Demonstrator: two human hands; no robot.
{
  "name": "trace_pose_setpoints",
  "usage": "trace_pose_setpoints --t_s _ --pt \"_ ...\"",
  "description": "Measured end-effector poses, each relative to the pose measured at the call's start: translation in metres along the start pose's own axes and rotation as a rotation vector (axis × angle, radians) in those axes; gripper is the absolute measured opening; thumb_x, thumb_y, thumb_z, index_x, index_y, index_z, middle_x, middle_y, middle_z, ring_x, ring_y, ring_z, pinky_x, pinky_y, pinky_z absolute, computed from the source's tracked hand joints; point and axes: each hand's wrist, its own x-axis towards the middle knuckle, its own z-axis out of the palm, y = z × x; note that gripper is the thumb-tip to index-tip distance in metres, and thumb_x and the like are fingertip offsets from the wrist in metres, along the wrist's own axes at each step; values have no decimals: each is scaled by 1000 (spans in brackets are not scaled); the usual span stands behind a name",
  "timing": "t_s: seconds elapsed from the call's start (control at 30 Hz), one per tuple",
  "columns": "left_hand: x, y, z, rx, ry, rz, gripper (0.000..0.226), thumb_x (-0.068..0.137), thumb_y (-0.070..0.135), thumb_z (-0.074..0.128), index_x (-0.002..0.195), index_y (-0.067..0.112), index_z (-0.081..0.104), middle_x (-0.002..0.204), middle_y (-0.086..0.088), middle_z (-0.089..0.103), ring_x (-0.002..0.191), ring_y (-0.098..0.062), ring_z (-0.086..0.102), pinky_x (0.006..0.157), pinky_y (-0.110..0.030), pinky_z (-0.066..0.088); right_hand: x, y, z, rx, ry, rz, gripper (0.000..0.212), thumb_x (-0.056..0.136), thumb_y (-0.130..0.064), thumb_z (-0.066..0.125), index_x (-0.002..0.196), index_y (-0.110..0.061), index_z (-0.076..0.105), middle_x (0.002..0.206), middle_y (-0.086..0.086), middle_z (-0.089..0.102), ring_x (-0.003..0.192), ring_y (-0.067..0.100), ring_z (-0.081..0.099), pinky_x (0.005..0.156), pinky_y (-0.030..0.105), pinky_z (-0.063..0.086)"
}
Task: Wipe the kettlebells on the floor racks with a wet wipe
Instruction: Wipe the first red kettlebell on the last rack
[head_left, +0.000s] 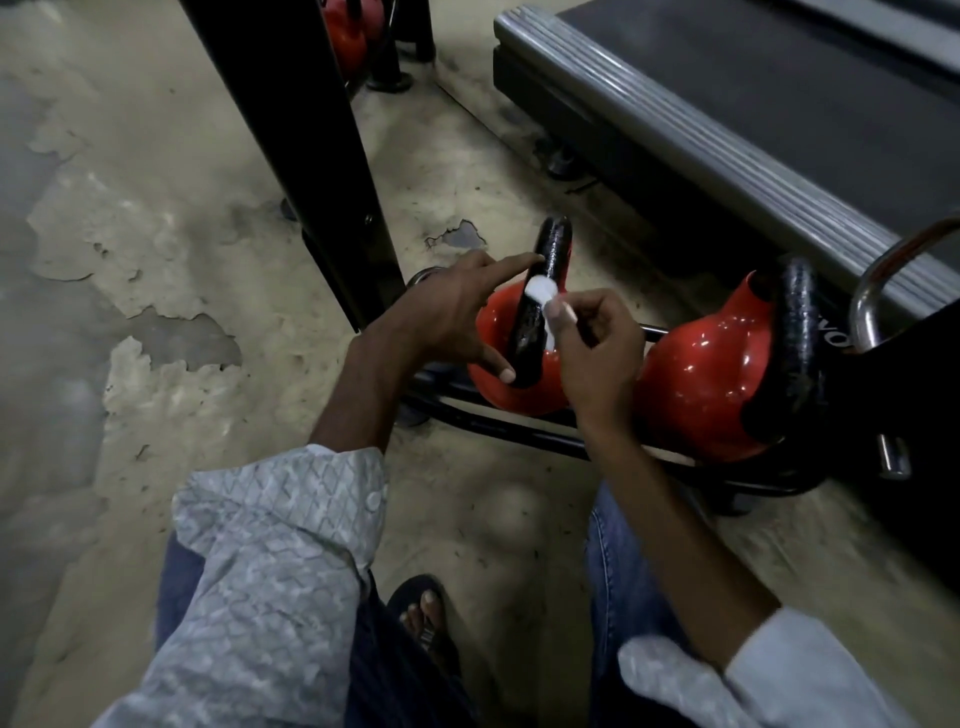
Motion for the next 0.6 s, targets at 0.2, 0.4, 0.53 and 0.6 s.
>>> trace_pose_setpoints --t_s 0.2,0.4,0.53,0.6 --pt "1 -2 1 15 -47 -1 128 63 29 95 159 43 12 148 -11 37 122 -30 53 97 -48 53 8 -16 -7 -175 -97 -194 10 88 -18 76 90 -9 74 88 0 71 81 6 67 72 25 56" --pt "-6 5 -5 -73 -57 16 104 63 51 53 160 39 17 148 -13 39 117 -30 55 92 -44 54 -14 -20 3 -422 -256 -441 10 89 -12 75 81 -6 72 86 3 63 78 12 58 71 14 41" --pt "-9 9 -5 -79 -42 -5 105 60 52 48 159 40 18 144 -11 40 120 -29 54 92 -44 54 -27 -14 1 -463 -247 -513 19 97 -14 68 80 -4 69 85 5 61 77 13 56 69 22 46" --pt "-7 5 -4 -82 -49 -3 99 73 30 64 159 40 18 145 -12 40 123 -29 53 93 -44 54 -35 -10 -5 -406 -268 -474 21 95 -16 71 79 -4 70 84 3 60 75 13 57 68 25 48"
